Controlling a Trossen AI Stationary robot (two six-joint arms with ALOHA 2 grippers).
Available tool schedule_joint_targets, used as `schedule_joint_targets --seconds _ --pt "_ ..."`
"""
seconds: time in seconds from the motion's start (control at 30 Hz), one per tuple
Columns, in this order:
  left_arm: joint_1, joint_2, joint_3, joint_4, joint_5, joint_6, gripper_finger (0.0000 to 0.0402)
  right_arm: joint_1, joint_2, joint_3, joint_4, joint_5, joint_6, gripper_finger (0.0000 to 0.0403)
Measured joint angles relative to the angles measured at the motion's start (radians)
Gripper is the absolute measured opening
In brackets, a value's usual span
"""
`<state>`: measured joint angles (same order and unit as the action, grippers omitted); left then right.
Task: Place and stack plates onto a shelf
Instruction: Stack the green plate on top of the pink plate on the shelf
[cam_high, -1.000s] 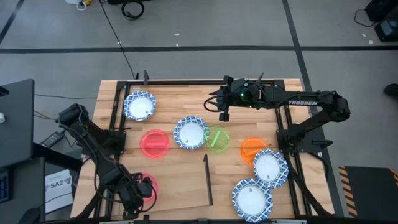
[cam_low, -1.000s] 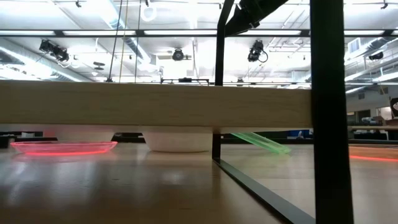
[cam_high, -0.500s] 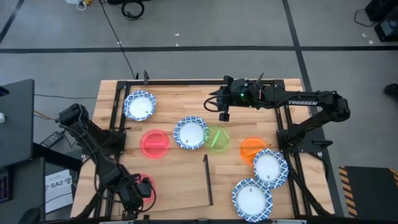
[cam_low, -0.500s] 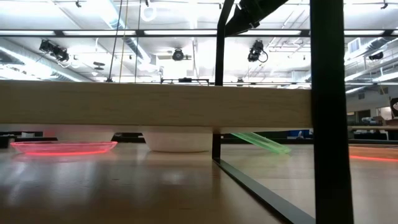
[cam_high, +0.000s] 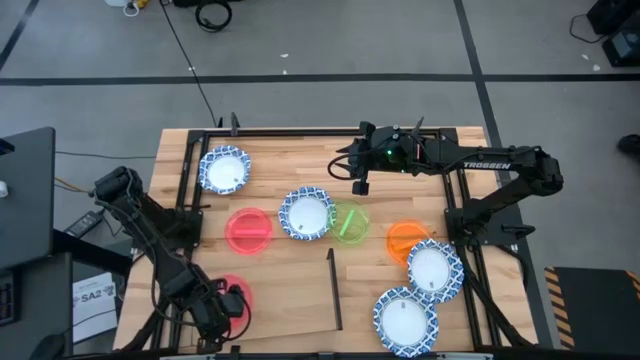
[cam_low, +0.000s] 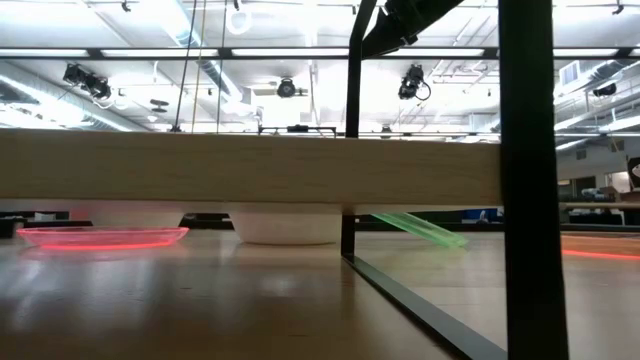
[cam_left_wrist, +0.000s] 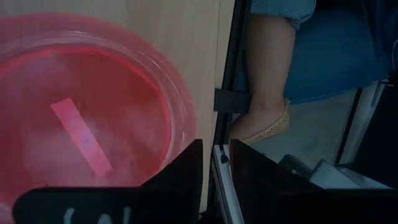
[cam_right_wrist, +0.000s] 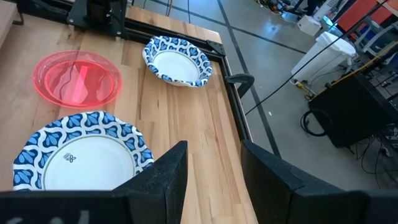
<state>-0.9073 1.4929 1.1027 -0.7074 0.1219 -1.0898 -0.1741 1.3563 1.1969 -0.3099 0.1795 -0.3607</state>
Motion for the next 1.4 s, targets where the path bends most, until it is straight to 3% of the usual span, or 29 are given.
schedule_joint_targets --seconds 0.37,0.77,0.97,1.2,1.4 --pt "0.001 0.000 0.000 -0.011 -0.074 0.000 0.0116 0.000 0.000 0.000 0.000 0.000 0.000 0.0154" --pt "0.001 0.000 0.000 -0.054 -0.077 0.001 0.0181 0.000 0.000 0.000 0.000 0.000 0.000 0.0154" --pt "0.001 0.000 0.000 -0.054 -0.089 0.002 0.0187 -0.004 0.000 0.000 -0.001 0.000 0.000 0.0154" --pt "0.001 0.000 0.000 -0.054 -0.132 0.003 0.0187 -0.058 0.000 0.000 -0.055 -0.128 0.008 0.0150" --pt "0.008 0.000 0.000 -0.054 -0.187 0.005 0.0187 -0.116 0.000 0.000 -0.168 -0.178 0.118 0.0147"
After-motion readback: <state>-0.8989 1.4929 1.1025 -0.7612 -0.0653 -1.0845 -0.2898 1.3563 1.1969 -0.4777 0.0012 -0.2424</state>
